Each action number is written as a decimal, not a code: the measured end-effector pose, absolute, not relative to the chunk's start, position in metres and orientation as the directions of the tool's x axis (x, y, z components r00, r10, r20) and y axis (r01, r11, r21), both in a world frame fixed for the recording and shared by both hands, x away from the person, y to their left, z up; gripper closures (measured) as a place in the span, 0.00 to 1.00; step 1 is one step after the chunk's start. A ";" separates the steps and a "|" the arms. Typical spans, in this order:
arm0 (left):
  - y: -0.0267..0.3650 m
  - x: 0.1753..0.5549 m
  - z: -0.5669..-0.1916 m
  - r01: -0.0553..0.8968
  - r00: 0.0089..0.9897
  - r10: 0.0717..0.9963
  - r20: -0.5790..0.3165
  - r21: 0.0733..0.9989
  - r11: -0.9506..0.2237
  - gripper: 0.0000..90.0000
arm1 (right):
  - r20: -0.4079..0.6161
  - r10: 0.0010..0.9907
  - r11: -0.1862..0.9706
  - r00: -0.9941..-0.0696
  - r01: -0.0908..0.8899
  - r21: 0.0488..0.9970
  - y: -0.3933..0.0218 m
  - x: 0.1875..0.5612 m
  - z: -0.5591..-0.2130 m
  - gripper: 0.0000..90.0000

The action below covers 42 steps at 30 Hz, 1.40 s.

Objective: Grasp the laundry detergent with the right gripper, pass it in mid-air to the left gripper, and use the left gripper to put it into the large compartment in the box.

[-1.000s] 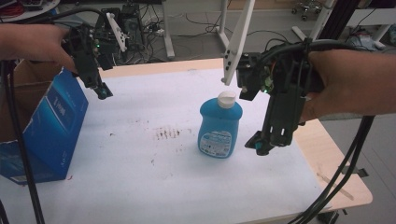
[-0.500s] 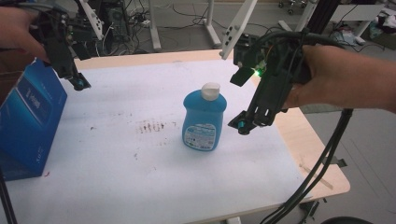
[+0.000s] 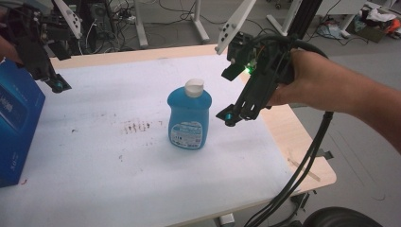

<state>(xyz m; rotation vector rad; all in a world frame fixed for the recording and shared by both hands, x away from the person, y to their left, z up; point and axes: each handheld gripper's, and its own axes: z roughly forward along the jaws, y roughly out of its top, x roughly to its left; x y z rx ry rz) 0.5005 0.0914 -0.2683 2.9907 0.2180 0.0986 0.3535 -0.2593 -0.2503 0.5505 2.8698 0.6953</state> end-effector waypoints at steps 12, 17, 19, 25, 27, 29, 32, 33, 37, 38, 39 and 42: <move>0.089 0.501 -0.271 0.138 0.988 0.147 0.052 0.144 -0.980 0.04 | 0.010 0.406 0.741 -0.914 0.336 0.581 -0.279 0.360 -0.287 0.02; 0.090 0.500 -0.272 0.139 0.988 0.148 0.053 0.142 -0.980 0.04 | 0.031 0.411 0.700 -0.911 0.337 0.630 -0.284 0.362 -0.302 0.02; 0.090 0.500 -0.272 0.140 0.988 0.148 0.051 0.145 -0.980 0.04 | 0.038 0.413 0.692 -0.910 0.341 0.636 -0.285 0.362 -0.304 0.02; 0.090 0.499 -0.273 0.143 0.987 0.151 0.052 0.142 -0.980 0.04 | 0.061 0.404 0.663 -0.913 0.338 0.668 -0.291 0.364 -0.316 0.02; 0.090 0.499 -0.273 0.143 0.987 0.152 0.052 0.141 -0.980 0.04 | 0.075 0.408 0.650 -0.910 0.347 0.676 -0.293 0.364 -0.321 0.02; 0.090 0.499 -0.273 0.142 0.987 0.151 0.053 0.140 -0.980 0.04 | 0.076 0.408 0.646 -0.910 0.346 0.680 -0.294 0.364 -0.323 0.02; 0.091 0.499 -0.273 0.145 0.987 0.153 0.050 0.138 -0.980 0.04 | 0.079 0.409 0.635 -0.909 0.346 0.691 -0.296 0.365 -0.327 0.02; 0.091 0.499 -0.273 0.145 0.987 0.154 0.050 0.138 -0.980 0.04 | 0.076 0.411 0.630 -0.909 0.343 0.697 -0.298 0.365 -0.328 0.02; 0.092 0.499 -0.275 0.150 0.986 0.158 0.049 0.137 -0.979 0.04 | 0.080 0.412 0.626 -0.907 0.346 0.699 -0.299 0.366 -0.332 0.02; 0.092 0.499 -0.275 0.150 0.986 0.158 0.048 0.139 -0.979 0.04 | 0.079 0.412 0.625 -0.908 0.345 0.700 -0.299 0.366 -0.333 0.02; 0.092 0.500 -0.275 0.149 0.986 0.157 0.049 0.136 -0.979 0.04 | 0.085 0.416 0.618 -0.906 0.350 0.704 -0.300 0.367 -0.336 0.02; 0.092 0.500 -0.275 0.154 0.986 0.162 0.048 0.142 -0.978 0.04 | 0.086 0.414 0.612 -0.906 0.347 0.711 -0.300 0.368 -0.339 0.02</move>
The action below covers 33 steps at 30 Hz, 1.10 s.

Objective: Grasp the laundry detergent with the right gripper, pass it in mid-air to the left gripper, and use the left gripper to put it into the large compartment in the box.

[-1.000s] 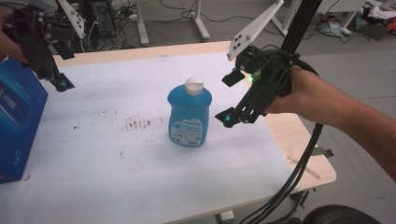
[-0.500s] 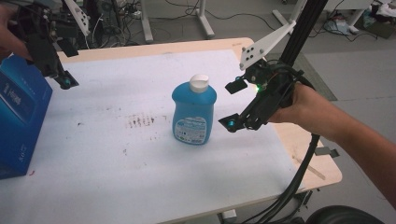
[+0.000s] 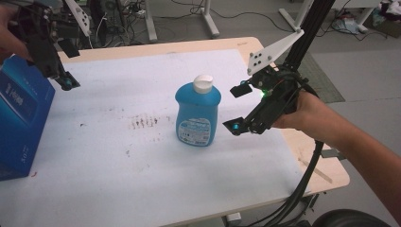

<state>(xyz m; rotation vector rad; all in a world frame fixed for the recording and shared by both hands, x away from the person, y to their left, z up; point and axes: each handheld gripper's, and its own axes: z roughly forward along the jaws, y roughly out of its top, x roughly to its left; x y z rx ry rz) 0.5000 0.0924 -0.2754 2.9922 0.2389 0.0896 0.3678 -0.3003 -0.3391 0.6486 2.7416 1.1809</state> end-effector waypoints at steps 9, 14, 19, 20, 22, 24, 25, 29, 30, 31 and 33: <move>0.093 0.501 -0.277 0.154 0.986 0.161 0.048 0.134 -0.979 0.04 | 0.095 0.418 0.587 -0.904 0.348 0.731 -0.295 0.374 -0.351 0.02; 0.094 0.501 -0.277 0.157 0.985 0.164 0.047 0.137 -0.978 0.04 | 0.102 0.411 0.584 -0.906 0.347 0.734 -0.292 0.376 -0.356 0.02; 0.093 0.502 -0.278 0.157 0.985 0.164 0.047 0.135 -0.978 0.04 | 0.109 0.405 0.574 -0.908 0.345 0.743 -0.285 0.378 -0.363 0.02; 0.093 0.502 -0.278 0.157 0.985 0.164 0.047 0.135 -0.978 0.04 | 0.109 0.405 0.574 -0.908 0.345 0.743 -0.285 0.378 -0.363 0.02; 0.093 0.502 -0.279 0.157 0.985 0.164 0.046 0.135 -0.978 0.04 | 0.110 0.401 0.566 -0.910 0.340 0.751 -0.283 0.379 -0.366 0.02; 0.093 0.502 -0.279 0.157 0.985 0.164 0.045 0.135 -0.978 0.04 | 0.112 0.398 0.565 -0.911 0.339 0.752 -0.282 0.380 -0.367 0.02; 0.093 0.502 -0.279 0.154 0.986 0.161 0.044 0.134 -0.979 0.04 | 0.118 0.397 0.561 -0.910 0.342 0.754 -0.281 0.380 -0.369 0.02; 0.094 0.502 -0.280 0.158 0.985 0.166 0.044 0.137 -0.978 0.04 | 0.119 0.396 0.558 -0.911 0.341 0.757 -0.278 0.380 -0.372 0.02; 0.094 0.502 -0.280 0.157 0.985 0.164 0.043 0.136 -0.978 0.04 | 0.120 0.393 0.554 -0.912 0.339 0.761 -0.275 0.381 -0.374 0.02; 0.094 0.502 -0.280 0.157 0.985 0.164 0.044 0.137 -0.978 0.04 | 0.120 0.392 0.550 -0.912 0.338 0.764 -0.274 0.382 -0.375 0.02; 0.093 0.502 -0.280 0.156 0.986 0.163 0.044 0.135 -0.979 0.04 | 0.124 0.390 0.541 -0.913 0.336 0.771 -0.272 0.383 -0.376 0.02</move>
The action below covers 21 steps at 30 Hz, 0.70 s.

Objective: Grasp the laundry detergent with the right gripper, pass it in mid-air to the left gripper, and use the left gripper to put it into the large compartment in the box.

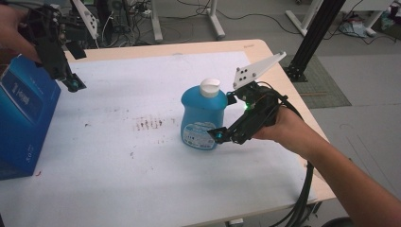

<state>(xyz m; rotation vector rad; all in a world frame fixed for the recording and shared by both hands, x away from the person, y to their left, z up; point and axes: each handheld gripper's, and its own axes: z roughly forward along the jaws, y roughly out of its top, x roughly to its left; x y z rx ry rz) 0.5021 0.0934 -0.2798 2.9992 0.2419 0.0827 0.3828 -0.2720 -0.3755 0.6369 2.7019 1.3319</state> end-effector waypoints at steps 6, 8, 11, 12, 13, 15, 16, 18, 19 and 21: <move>0.093 0.501 -0.280 0.155 0.986 0.162 0.042 0.134 -0.979 0.04 | 0.132 0.383 0.523 -0.914 0.333 0.785 -0.266 0.384 -0.380 0.02; 0.094 0.502 -0.280 0.154 0.986 0.161 0.043 0.135 -0.979 0.04 | 0.137 0.383 0.512 -0.913 0.334 0.792 -0.265 0.384 -0.383 0.02; 0.094 0.502 -0.280 0.155 0.986 0.162 0.042 0.134 -0.979 0.04 | 0.144 0.385 0.501 -0.912 0.337 0.797 -0.264 0.385 -0.386 0.02; 0.094 0.502 -0.280 0.155 0.986 0.162 0.043 0.137 -0.978 0.04 | 0.144 0.384 0.499 -0.912 0.336 0.799 -0.263 0.385 -0.387 0.02; 0.094 0.502 -0.280 0.155 0.986 0.162 0.043 0.137 -0.978 0.04 | 0.144 0.384 0.496 -0.912 0.335 0.801 -0.263 0.385 -0.388 0.02; 0.094 0.502 -0.280 0.155 0.986 0.162 0.041 0.135 -0.979 0.04 | 0.135 0.385 0.489 -0.913 0.327 0.809 -0.261 0.385 -0.390 0.04; 0.094 0.502 -0.280 0.155 0.986 0.162 0.041 0.135 -0.979 0.04 | 0.135 0.385 0.489 -0.913 0.327 0.809 -0.261 0.385 -0.390 0.04; 0.093 0.502 -0.281 0.155 0.986 0.162 0.042 0.135 -0.979 0.04 | 0.133 0.384 0.467 -0.914 0.317 0.826 -0.261 0.384 -0.392 0.05; 0.093 0.502 -0.281 0.155 0.986 0.162 0.041 0.135 -0.979 0.04 | 0.130 0.388 0.463 -0.913 0.315 0.828 -0.261 0.384 -0.393 0.05; 0.094 0.502 -0.281 0.156 0.986 0.162 0.041 0.133 -0.979 0.04 | 0.130 0.388 0.456 -0.912 0.313 0.833 -0.262 0.384 -0.393 0.06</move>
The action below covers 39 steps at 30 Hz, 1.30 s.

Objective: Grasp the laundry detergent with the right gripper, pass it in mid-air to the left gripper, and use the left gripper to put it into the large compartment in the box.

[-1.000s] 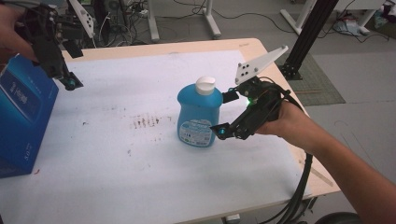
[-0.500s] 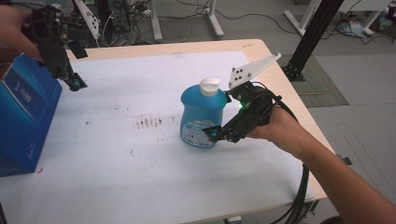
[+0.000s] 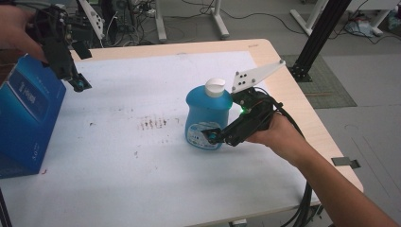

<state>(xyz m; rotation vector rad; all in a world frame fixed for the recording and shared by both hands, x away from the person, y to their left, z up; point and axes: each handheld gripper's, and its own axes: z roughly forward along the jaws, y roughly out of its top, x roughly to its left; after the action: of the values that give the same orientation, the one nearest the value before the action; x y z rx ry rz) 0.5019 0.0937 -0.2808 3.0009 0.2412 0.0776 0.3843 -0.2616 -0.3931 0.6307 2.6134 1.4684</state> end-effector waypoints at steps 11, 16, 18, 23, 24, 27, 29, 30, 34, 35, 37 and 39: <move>0.094 0.502 -0.281 0.158 0.985 0.165 0.041 0.136 -0.978 0.04 | 0.128 0.384 0.408 -0.914 0.292 0.865 -0.266 0.383 -0.398 0.18; 0.095 0.502 -0.281 0.159 0.985 0.166 0.041 0.135 -0.978 0.04 | 0.132 0.383 0.396 -0.914 0.291 0.871 -0.267 0.383 -0.400 0.18; 0.096 0.502 -0.281 0.160 0.985 0.167 0.041 0.134 -0.978 0.04 | 0.132 0.384 0.391 -0.914 0.290 0.873 -0.267 0.383 -0.402 0.21; 0.095 0.502 -0.282 0.157 0.986 0.163 0.039 0.131 -0.979 0.04 | 0.129 0.381 0.394 -0.916 0.287 0.873 -0.266 0.383 -0.403 0.21; 0.095 0.502 -0.282 0.157 0.986 0.163 0.039 0.131 -0.979 0.04 | 0.127 0.384 0.396 -0.915 0.287 0.872 -0.265 0.383 -0.404 0.21; 0.095 0.502 -0.283 0.161 0.985 0.167 0.035 0.134 -0.978 0.04 | 0.125 0.380 0.391 -0.917 0.281 0.877 -0.265 0.384 -0.404 0.30; 0.095 0.502 -0.283 0.160 0.986 0.166 0.035 0.130 -0.979 0.04 | 0.125 0.375 0.385 -0.918 0.277 0.880 -0.265 0.383 -0.405 0.30; 0.095 0.502 -0.283 0.159 0.986 0.165 0.034 0.130 -0.979 0.04 | 0.125 0.375 0.385 -0.918 0.277 0.880 -0.265 0.383 -0.405 0.30; 0.096 0.502 -0.283 0.160 0.986 0.166 0.035 0.131 -0.978 0.04 | 0.119 0.366 0.384 -0.923 0.266 0.884 -0.264 0.383 -0.406 0.37; 0.096 0.502 -0.282 0.161 0.985 0.167 0.036 0.131 -0.978 0.04 | 0.115 0.363 0.383 -0.925 0.261 0.886 -0.263 0.383 -0.406 0.38; 0.096 0.502 -0.283 0.160 0.985 0.166 0.035 0.133 -0.978 0.04 | 0.113 0.359 0.381 -0.926 0.257 0.888 -0.263 0.383 -0.407 0.40; 0.096 0.502 -0.283 0.160 0.985 0.166 0.036 0.133 -0.978 0.04 | 0.109 0.359 0.381 -0.927 0.252 0.890 -0.263 0.383 -0.407 0.42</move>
<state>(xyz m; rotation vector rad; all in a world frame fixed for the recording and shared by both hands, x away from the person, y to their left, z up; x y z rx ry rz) 0.5020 0.0961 -0.2827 3.0006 0.2473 0.0704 0.3826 -0.2630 -0.4066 0.5602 2.5246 1.5983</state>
